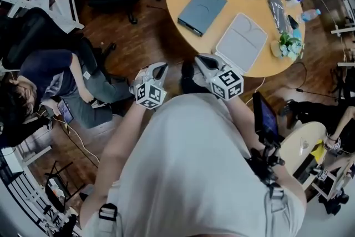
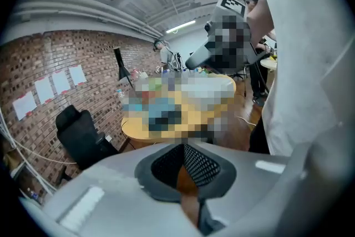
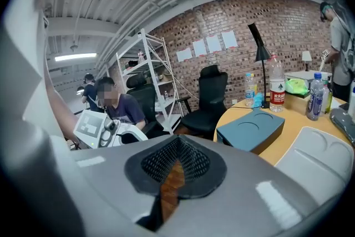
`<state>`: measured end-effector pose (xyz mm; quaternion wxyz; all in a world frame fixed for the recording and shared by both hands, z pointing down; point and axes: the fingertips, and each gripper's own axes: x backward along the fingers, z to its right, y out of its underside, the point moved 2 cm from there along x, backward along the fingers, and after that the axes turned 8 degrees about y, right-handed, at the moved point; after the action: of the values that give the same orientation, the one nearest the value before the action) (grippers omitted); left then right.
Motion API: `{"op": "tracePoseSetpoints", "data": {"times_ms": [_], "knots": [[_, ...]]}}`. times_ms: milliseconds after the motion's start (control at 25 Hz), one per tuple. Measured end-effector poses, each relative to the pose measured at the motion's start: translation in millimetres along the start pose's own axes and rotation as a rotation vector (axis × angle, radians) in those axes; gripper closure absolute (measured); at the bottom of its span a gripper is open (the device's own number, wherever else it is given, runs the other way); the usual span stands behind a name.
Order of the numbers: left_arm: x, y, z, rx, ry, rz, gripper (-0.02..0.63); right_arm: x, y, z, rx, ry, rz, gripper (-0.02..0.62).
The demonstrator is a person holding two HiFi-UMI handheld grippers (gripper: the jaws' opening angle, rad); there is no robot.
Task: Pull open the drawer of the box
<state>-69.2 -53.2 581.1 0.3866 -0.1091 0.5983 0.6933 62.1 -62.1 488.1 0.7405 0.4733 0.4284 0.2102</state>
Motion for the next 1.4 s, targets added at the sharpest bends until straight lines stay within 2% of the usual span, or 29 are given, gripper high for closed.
{"op": "tracePoseSetpoints", "data": {"times_ms": [280, 600, 1040, 1280, 1400], "knots": [[-49.3, -8.6, -26.0, -0.189, 0.022, -0.065, 0.600, -10.3, 3.9, 33.1, -0.026, 0.054, -0.043, 0.588], [-97.4, -12.8, -40.5, -0.281, 0.059, -0.110, 0.600, -25.9, 3.6, 51.6, -0.016, 0.076, -0.078, 0.588], [-154.1, -31.8, -60.9, -0.279, 0.087, -0.129, 0.600, -52.1, -5.6, 90.4, 0.000, 0.091, -0.132, 0.588], [-172.6, -42.0, -70.7, -0.205, 0.100, -0.109, 0.597, -63.2, -11.1, 98.3, -0.010, 0.079, -0.153, 0.588], [-180.5, -44.9, -75.9, -0.230, 0.094, -0.111, 0.577, -65.7, -11.2, 101.5, -0.017, 0.070, -0.158, 0.588]]}}
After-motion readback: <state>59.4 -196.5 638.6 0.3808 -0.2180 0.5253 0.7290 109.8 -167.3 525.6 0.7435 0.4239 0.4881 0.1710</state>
